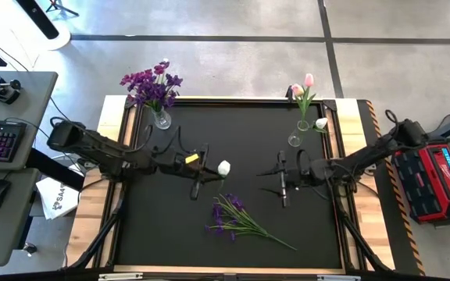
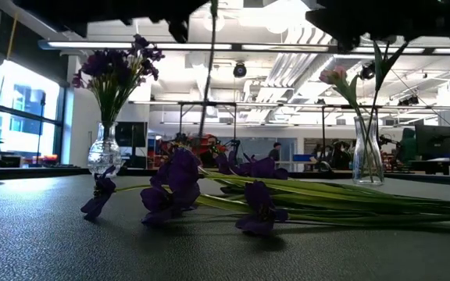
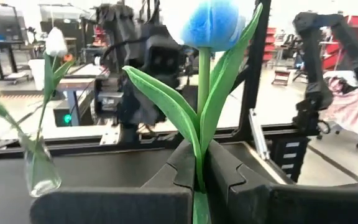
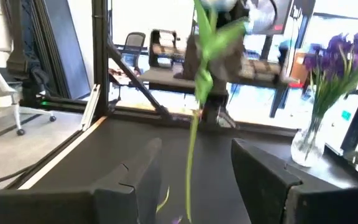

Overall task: Sort flowers into vase by color
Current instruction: Put the white tulip into the right transparent vase

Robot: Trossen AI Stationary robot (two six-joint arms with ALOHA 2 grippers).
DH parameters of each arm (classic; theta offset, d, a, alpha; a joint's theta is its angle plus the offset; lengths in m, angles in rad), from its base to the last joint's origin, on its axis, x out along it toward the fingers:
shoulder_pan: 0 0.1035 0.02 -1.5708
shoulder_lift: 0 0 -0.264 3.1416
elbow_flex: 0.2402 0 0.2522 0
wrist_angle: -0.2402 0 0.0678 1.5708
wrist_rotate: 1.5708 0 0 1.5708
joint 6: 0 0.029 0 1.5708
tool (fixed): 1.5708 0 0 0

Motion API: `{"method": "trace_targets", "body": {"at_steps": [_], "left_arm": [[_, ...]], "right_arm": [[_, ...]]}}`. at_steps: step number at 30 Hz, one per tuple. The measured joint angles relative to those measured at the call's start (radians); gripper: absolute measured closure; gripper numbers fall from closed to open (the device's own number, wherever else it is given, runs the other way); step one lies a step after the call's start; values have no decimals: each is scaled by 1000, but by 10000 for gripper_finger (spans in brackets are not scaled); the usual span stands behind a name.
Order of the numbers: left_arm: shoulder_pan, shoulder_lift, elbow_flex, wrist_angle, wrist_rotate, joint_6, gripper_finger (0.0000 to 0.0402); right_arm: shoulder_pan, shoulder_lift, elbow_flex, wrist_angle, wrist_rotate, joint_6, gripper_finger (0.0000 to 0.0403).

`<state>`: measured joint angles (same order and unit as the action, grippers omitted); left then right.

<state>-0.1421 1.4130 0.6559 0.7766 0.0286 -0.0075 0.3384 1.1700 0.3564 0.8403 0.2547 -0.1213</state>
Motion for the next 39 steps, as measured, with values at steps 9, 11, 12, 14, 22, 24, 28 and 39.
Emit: {"method": "trace_targets", "body": {"at_steps": [9,11,12,14,22,24,28,39], "left_arm": [[38,72,22,9,-11,-15,401],[38,79,27,9,-12,-14,401],[38,80,27,9,-12,-10,401],[37,79,27,9,-12,3,401],[37,79,27,13,-16,12,401],[37,79,27,13,-17,12,401],[37,79,27,11,-19,12,401],[37,73,27,-37,-19,12,303]], "right_arm": [[-72,140,204,-7,-47,-30,168],[-87,155,251,-59,-49,0,156],[-93,163,274,-93,-49,14,153],[-99,179,313,-168,-47,28,151],[-106,305,459,-228,-41,23,171],[-110,318,486,-259,-18,16,183],[-115,322,521,-299,3,17,223],[-115,313,526,-328,4,11,394]]}}
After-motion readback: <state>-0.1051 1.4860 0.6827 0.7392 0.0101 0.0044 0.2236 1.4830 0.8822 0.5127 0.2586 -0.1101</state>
